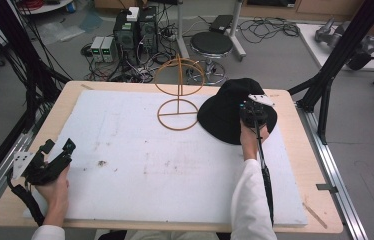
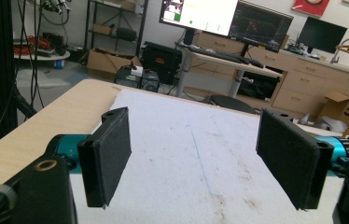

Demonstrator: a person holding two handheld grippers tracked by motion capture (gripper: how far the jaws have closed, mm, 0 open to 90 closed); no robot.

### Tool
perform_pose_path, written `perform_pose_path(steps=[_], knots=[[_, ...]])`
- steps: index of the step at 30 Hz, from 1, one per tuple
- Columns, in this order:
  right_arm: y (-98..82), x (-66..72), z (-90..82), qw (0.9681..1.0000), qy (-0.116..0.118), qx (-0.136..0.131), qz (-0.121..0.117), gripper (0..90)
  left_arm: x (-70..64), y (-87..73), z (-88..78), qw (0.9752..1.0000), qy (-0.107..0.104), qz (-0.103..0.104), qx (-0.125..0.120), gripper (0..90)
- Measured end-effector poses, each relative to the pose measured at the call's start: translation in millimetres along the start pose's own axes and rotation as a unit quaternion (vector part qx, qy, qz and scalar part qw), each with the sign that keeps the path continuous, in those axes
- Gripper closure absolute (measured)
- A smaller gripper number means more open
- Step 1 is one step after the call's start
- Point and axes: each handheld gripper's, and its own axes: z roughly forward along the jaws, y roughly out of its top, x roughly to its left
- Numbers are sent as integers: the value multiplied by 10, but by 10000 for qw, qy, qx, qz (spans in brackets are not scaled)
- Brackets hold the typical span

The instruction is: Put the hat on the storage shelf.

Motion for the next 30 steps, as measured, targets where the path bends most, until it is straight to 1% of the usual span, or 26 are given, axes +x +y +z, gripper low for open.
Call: perform_pose_path(steps=[5, 10, 13, 14, 15, 17, 18, 19, 20, 22, 23, 24, 25, 26, 27, 29, 30], knots=[[23, -4, -40, 10000, -4, 2, -72, 861, -15, -5, 16, 10000, -46, -25, 15, 265], [48, -12, -80, 9999, -13, -20, -145, 861, -63, -18, 35, 9999, -128, 65, 51, 265], [86, -6, -136, 9999, 11, -150, -64, 862, -79, -23, 34, 9998, -152, 93, 62, 264], [99, -10, -151, 9998, 15, -202, -87, 862, -80, -24, 34, 9998, -153, 98, 62, 265], [111, -11, -170, 9997, 39, -226, -62, 862, -82, -27, 36, 9998, -152, 82, 58, 265], [123, -13, -185, 9996, 44, -268, -95, 862, -80, -28, 40, 9998, -155, 91, 66, 265], [144, -7, -222, 9993, -39, -327, -157, 863, -79, -26, 42, 9998, -149, 98, 62, 265], [144, -7, -222, 9993, -39, -327, -157, 863, -78, -22, 41, 9998, -144, 92, 59, 265], [172, -10, -267, 9990, -77, -415, -116, 863, -78, -20, 41, 9999, -135, 90, 50, 265], [184, -18, -284, 9989, -63, -457, -87, 863, -76, -19, 44, 9999, -137, 93, 47, 265], [225, -38, -343, 9981, -28, -620, 36, 862, -78, -19, 47, 9999, -138, 92, 52, 264], [225, -38, -343, 9981, -28, -620, 36, 862, -80, -20, 53, 9999, -142, 85, 50, 264], [262, -59, -399, 9969, 7, -784, 101, 862, -81, -21, 58, 9998, -148, 87, 56, 265], [262, -59, -399, 9969, 7, -784, 101, 862, -87, -23, 64, 9998, -151, 73, 58, 265], [280, -67, -427, 9963, 0, -847, 126, 862, -91, -24, 71, 9998, -162, 71, 58, 264], [323, -104, -508, 9943, -17, -1045, 228, 862, -104, -27, 81, 9998, -181, 70, 72, 265], [323, -104, -508, 9943, -17, -1045, 228, 862, -112, -29, 87, 9998, -198, 73, 68, 265]])
